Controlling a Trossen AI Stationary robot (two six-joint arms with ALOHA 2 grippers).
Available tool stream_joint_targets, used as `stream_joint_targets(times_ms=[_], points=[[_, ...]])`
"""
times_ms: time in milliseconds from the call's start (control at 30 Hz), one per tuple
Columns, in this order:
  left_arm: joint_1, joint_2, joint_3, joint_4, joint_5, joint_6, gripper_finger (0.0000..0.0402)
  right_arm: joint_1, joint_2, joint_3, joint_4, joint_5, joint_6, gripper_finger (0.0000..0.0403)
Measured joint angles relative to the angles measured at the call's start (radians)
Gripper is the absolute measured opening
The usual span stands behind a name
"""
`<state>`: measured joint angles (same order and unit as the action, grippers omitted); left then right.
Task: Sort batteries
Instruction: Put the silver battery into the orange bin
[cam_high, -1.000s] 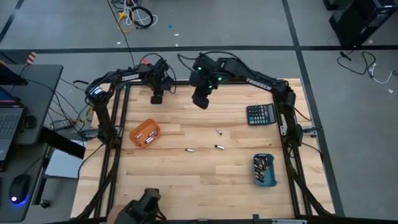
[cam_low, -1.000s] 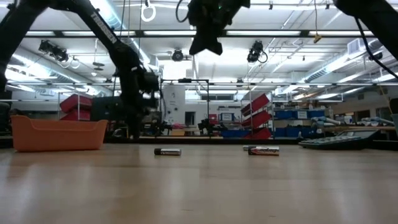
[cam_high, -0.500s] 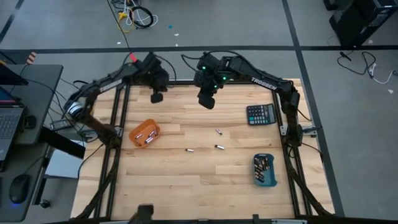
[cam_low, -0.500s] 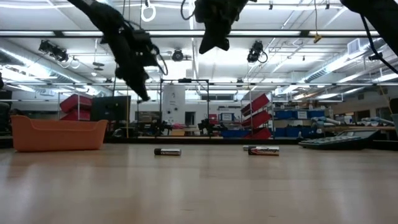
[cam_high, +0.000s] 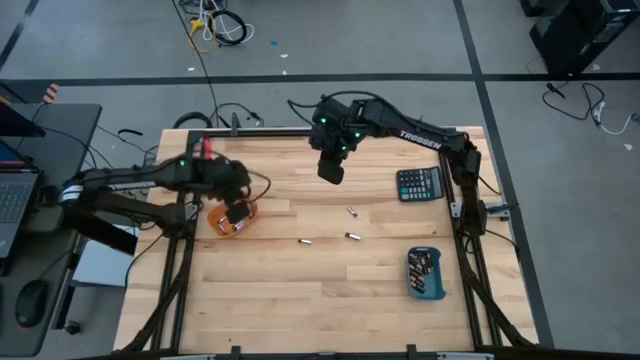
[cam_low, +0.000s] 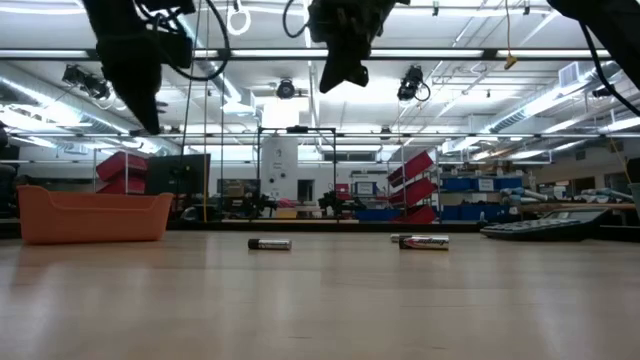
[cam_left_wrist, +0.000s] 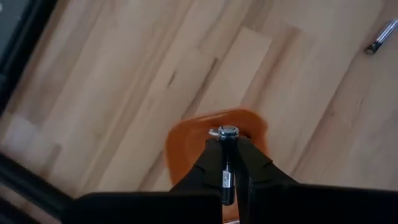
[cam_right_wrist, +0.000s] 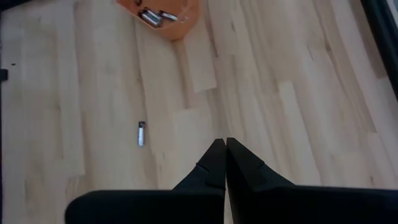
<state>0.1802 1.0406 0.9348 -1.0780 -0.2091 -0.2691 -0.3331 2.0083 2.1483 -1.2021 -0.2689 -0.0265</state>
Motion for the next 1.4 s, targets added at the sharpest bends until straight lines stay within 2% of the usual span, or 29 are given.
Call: stream_joint_targets(times_ms=[100,267,367,567,700,867,967,1067,1167,1300,1400], points=[[-0.053,0.0,-0.047,0.017,-0.02,-0.071,0.0,0.028,0.0,0.0,0.025,0.0,0.001,0.0001],[-0.064,0.018,-0.143,0.017,-0.052,-0.12,0.0016,0.081,0.0,0.0,0.059,0.018,0.053,0.0001],[-0.063,0.022,-0.191,0.024,-0.06,-0.155,0.0038,0.115,0.0,0.0,0.056,0.058,0.091,0.0001],[-0.063,0.022,-0.266,0.082,-0.061,-0.122,0.0088,0.182,0.0,0.0,0.048,0.151,0.101,0.0001],[-0.063,0.022,-0.269,0.09,-0.042,-0.106,0.0105,0.213,0.0,0.0,0.037,0.172,0.094,0.0001],[-0.065,0.018,-0.239,0.106,-0.038,-0.1,0.0108,0.265,-0.001,-0.031,-0.09,0.179,-0.008,0.0001],[-0.075,0.011,-0.232,0.202,-0.042,-0.049,0.0108,0.308,0.001,-0.095,-0.105,0.219,0.004,0.0001],[-0.096,0.006,-0.239,0.364,-0.048,0.045,0.0108,0.349,0.0,-0.204,-0.033,0.274,0.042,0.0001],[-0.136,0.004,-0.241,0.467,-0.05,0.106,0.0108,0.386,0.002,-0.316,0.059,0.28,0.066,0.0001],[-0.208,-0.016,-0.241,0.509,-0.063,0.129,0.0107,0.428,0.002,-0.44,0.293,0.276,0.142,0.0001],[-0.281,-0.048,-0.241,0.509,-0.116,0.092,0.0107,0.447,0.004,-0.49,0.484,0.276,0.172,0.0001]])
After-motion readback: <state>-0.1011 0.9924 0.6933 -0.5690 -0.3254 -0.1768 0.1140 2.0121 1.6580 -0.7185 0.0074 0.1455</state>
